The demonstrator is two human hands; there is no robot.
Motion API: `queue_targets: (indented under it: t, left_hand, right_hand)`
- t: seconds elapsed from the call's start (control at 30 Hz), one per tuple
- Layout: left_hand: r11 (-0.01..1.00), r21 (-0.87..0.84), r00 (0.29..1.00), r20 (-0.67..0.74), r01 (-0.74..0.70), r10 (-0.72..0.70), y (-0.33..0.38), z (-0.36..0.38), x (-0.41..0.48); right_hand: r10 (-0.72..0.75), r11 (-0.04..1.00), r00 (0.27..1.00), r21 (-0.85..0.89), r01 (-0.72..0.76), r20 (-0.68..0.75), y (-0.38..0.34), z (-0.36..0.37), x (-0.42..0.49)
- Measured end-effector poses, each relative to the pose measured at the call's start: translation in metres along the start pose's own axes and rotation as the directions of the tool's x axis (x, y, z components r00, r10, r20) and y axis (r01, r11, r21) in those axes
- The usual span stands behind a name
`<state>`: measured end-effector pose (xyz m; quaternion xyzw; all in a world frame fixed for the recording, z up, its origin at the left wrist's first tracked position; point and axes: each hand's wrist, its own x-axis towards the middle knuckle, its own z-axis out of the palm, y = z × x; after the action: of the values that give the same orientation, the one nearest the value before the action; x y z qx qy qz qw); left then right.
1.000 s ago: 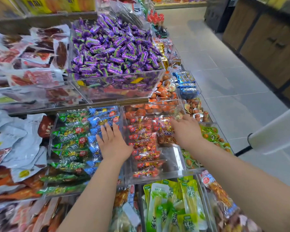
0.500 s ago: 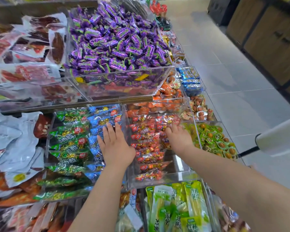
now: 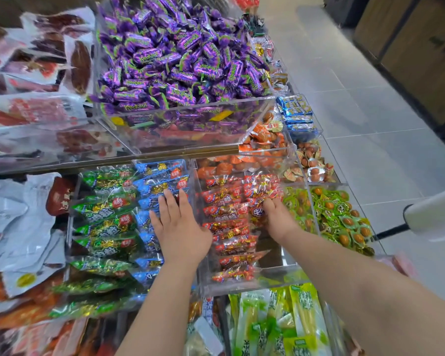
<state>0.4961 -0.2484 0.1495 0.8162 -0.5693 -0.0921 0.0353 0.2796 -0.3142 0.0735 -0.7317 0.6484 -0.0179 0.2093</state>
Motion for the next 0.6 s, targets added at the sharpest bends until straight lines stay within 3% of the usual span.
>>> queue_targets:
  t: [0.1, 0.2, 0.3, 0.47, 0.6]
  left_hand:
    - [1.000, 0.001, 1.000, -0.001, -0.001, 0.001, -0.001, -0.001, -0.001]
    - [1.000, 0.005, 1.000, 0.002, -0.005, 0.005, -0.001, 0.000, -0.001]
    - [1.000, 0.003, 1.000, 0.007, -0.005, 0.005, -0.001, 0.001, -0.001]
    - [1.000, -0.026, 1.000, 0.011, -0.009, 0.009, -0.002, -0.001, -0.002]
    - [0.999, -0.044, 1.000, 0.016, -0.026, 0.027, -0.002, -0.006, -0.004]
  right_hand:
    - [0.079, 0.996, 0.995, 0.041, -0.077, -0.057, -0.002, 0.009, -0.006]
    - [0.219, 0.957, 0.967, 0.224, -0.187, -0.130, -0.009, 0.015, -0.008]
    - [0.298, 0.918, 0.950, 0.302, -0.257, -0.097, -0.013, 0.010, -0.002]
    - [0.295, 0.894, 0.955, 0.343, -0.290, 0.036, -0.013, -0.001, -0.009]
    - [0.239, 0.811, 0.969, 0.534, -0.238, 0.068, -0.013, -0.018, -0.040]
